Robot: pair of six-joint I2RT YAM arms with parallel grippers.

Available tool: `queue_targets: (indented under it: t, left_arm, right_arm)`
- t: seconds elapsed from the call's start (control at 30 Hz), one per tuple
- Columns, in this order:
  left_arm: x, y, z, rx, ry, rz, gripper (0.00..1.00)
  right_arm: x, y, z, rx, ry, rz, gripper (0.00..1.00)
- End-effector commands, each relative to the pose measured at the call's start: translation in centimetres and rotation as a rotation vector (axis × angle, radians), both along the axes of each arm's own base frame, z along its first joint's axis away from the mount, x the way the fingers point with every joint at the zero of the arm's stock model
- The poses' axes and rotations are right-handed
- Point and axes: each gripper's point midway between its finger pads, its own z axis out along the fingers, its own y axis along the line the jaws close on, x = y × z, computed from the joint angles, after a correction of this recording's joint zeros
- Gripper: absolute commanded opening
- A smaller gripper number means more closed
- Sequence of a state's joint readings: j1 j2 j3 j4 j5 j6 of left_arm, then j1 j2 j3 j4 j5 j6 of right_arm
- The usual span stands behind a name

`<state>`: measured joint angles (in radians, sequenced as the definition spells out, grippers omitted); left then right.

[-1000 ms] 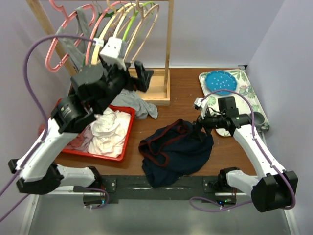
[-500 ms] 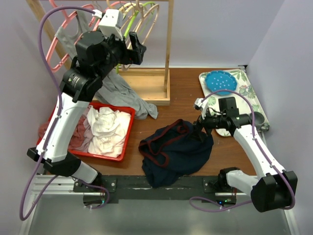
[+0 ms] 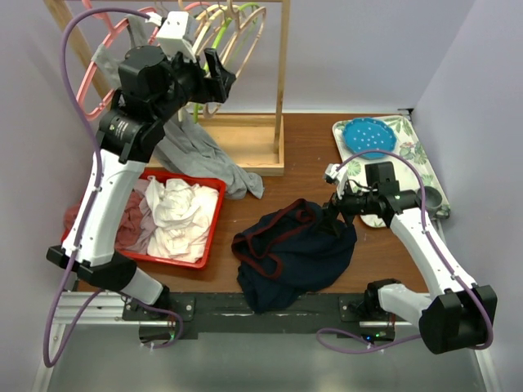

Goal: Place the tank top on the hanger

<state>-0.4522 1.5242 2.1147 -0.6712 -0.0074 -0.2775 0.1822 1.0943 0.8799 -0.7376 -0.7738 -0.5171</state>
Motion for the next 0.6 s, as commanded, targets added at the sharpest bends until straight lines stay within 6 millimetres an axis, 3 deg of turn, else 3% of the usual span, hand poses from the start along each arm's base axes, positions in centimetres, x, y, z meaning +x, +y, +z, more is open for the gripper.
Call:
queue_targets:
  t: [0.0, 0.27, 0.57]
  left_arm:
    - [0.8, -0.4, -0.2, -0.005, -0.002, -0.023, 0.77]
    - [2.3, -0.5, -2.3, 0.030, 0.037, -0.012, 0.68]
    - [3.4, -0.1, -3.9, 0.082, 0.057, 0.014, 0.66]
  right_arm:
    - [0.1, 0.0, 0.3, 0.008, -0.026, 0.015, 0.96]
    - [0.0, 0.0, 0.2, 0.011, -0.018, 0.019, 0.96]
    - [-0.2, 0.1, 0.3, 0.013, -0.016, 0.030, 0.96]
